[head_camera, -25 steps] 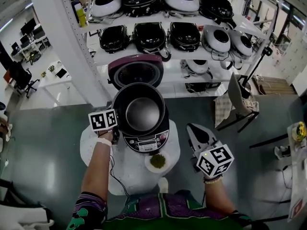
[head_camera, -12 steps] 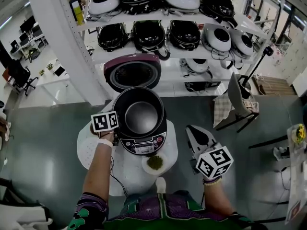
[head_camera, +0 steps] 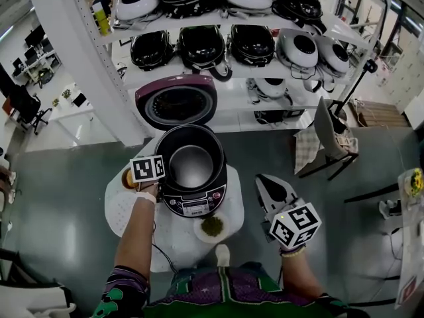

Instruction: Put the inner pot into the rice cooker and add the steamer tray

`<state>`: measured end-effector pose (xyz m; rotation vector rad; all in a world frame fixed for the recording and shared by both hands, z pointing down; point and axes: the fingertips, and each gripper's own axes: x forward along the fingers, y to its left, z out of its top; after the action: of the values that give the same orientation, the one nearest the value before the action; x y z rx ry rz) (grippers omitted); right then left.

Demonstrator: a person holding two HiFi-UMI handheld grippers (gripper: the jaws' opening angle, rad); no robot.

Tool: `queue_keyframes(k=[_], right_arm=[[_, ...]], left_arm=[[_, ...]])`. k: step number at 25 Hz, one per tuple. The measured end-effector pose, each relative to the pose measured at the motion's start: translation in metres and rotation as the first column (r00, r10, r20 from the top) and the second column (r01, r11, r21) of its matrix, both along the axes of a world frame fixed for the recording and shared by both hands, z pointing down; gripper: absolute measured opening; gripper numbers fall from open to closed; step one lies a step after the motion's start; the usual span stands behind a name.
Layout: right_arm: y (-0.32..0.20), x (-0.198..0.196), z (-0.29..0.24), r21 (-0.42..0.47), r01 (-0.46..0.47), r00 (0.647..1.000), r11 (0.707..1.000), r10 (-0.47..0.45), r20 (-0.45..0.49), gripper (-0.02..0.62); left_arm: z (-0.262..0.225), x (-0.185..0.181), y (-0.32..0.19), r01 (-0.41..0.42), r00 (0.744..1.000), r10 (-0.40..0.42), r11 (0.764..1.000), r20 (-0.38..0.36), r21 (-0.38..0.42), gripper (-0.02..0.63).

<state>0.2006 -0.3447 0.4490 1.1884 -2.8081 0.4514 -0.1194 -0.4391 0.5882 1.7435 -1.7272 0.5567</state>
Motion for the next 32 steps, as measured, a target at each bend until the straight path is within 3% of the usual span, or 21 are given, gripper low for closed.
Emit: queue_keyframes(k=[20,32], right_arm=[[-0.021,0.006,0.013,-0.034,0.001,1.0,0.999,0.0,0.01,0.006],[-0.017,0.005,0.002,-0.02,-0.006,1.0,1.0,0.007,0.022,0.006]], left_arm=[[0.039,-0.001,-0.011,0.021,0.998,-0.014,0.991,0.054,-0.132,0.037],[0.038,-0.003,-0.001,0.007,1.0,-0.004,0.992,0.02,-0.128,0.064]])
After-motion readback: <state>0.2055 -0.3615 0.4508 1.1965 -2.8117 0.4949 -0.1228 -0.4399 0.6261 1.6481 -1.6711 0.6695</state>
